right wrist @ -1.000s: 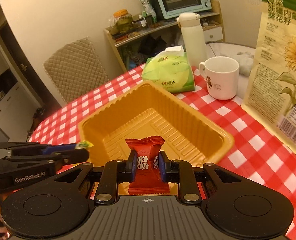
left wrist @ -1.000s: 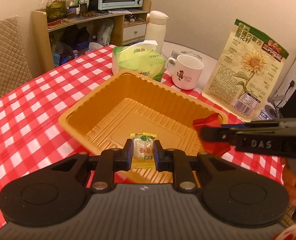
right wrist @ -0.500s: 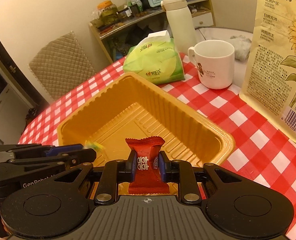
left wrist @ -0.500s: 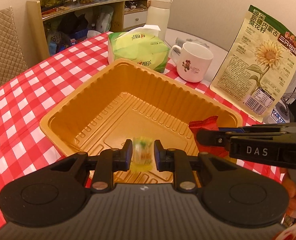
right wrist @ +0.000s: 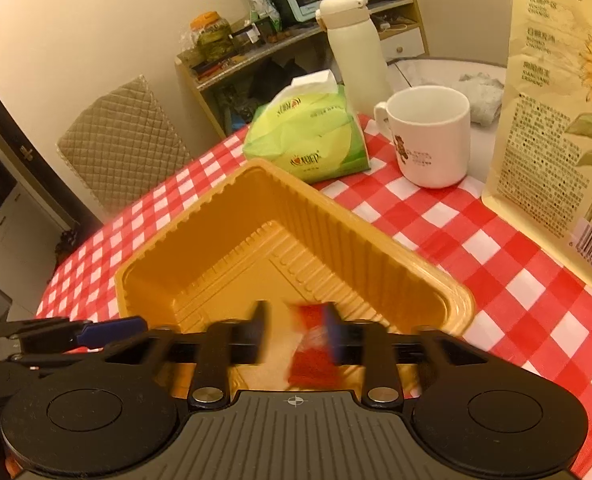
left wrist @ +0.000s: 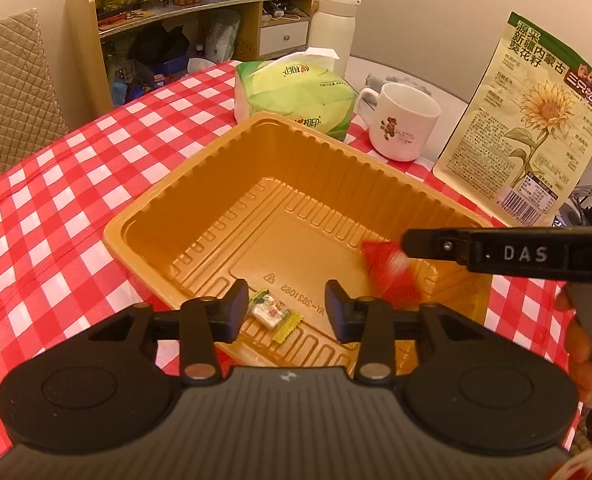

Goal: Organize snacks
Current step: 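Open both tools to drop the candies into the orange tray, then move both open tools back toward the remaining snacks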

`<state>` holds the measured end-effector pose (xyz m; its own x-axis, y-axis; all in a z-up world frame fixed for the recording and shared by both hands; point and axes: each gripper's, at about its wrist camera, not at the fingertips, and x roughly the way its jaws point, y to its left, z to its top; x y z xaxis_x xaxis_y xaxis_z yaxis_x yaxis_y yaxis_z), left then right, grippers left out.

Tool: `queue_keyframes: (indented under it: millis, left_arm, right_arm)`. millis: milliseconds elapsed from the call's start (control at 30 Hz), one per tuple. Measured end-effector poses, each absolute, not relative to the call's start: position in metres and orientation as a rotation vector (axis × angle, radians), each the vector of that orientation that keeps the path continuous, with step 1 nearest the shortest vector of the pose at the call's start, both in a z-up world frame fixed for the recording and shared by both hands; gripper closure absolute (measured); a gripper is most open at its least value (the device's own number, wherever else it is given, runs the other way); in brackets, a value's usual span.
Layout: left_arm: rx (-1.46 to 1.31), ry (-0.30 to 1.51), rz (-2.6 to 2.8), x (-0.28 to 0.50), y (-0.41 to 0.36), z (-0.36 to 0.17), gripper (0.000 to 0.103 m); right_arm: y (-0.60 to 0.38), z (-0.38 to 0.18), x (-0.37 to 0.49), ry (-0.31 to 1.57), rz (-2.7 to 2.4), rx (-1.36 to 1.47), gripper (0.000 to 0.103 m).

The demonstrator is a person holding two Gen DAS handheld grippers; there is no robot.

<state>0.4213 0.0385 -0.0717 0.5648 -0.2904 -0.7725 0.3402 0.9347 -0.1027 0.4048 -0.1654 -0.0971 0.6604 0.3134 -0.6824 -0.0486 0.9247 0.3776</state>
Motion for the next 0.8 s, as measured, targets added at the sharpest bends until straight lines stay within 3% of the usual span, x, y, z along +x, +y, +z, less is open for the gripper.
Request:
queue_keyframes:
  millis: [33,233,333,800]
  left_arm:
    - [0.059,0.893,-0.369,0.419,0.04,-0.07,0.058]
    - [0.059,0.866,-0.356,0.402,0.045,-0.061,0.04]
    - [0.054,0.855,-0.351,0.39,0.049,-0.055,0.034]
    - [-0.011,0.796,-0.321,0.308,0.056,-0.02,0.024]
  right_arm:
    - [-0.165,-0.095,0.403,0.814,0.204,0.342,0.035]
    - [-0.166,-0.085,0.391,0.793,0.215,0.319,0.032]
    - [-0.17,-0.081,0.379,0.788,0.218,0.339,0.02]
    - [-0.186,-0.05,0.308,0.728,0.26,0.348,0.015]
